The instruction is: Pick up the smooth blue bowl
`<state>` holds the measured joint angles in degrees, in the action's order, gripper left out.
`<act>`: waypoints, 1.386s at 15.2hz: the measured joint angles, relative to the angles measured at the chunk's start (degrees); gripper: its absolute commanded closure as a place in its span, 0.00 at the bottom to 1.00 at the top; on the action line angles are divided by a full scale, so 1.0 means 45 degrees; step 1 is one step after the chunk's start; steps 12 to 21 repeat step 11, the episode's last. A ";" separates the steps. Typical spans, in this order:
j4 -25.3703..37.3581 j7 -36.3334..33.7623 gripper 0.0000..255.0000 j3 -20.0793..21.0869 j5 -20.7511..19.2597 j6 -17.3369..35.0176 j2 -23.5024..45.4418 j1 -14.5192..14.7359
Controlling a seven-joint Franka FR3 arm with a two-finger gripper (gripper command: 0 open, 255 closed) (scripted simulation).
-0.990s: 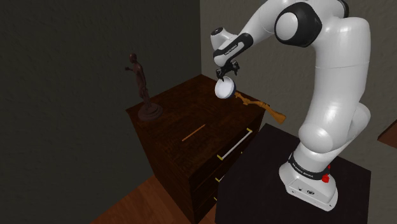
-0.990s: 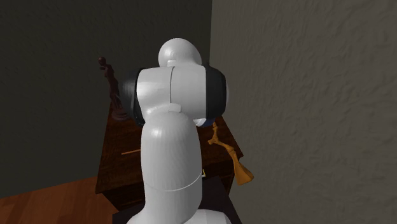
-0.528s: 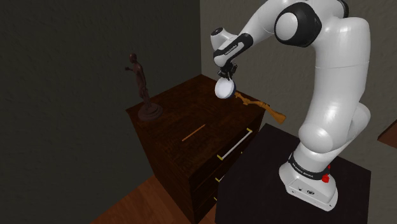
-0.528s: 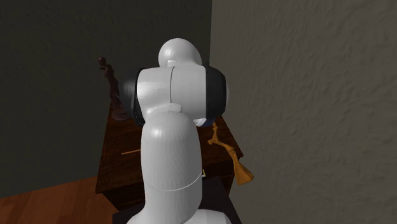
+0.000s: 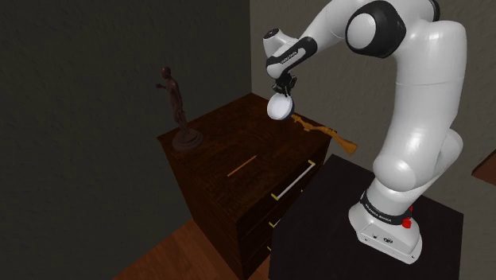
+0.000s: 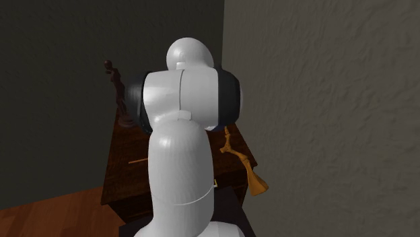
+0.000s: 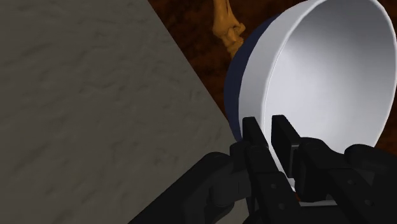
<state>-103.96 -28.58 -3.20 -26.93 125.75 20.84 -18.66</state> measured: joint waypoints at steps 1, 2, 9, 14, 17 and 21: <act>0.0035 0.0039 1.00 0.0012 0.0027 -0.0108 -0.0077 0.0008; 0.0055 0.0090 1.00 0.0023 0.0056 -0.0221 -0.0175 0.0012; 0.0521 0.0526 1.00 0.0088 0.0284 -0.1148 -0.0705 0.0024; 0.0731 0.0632 1.00 0.0104 0.0342 -0.1395 -0.0760 0.0032; 0.0731 0.0632 1.00 0.0104 0.0342 -0.1395 -0.0760 0.0032; 0.0731 0.0632 1.00 0.0104 0.0342 -0.1395 -0.0760 0.0032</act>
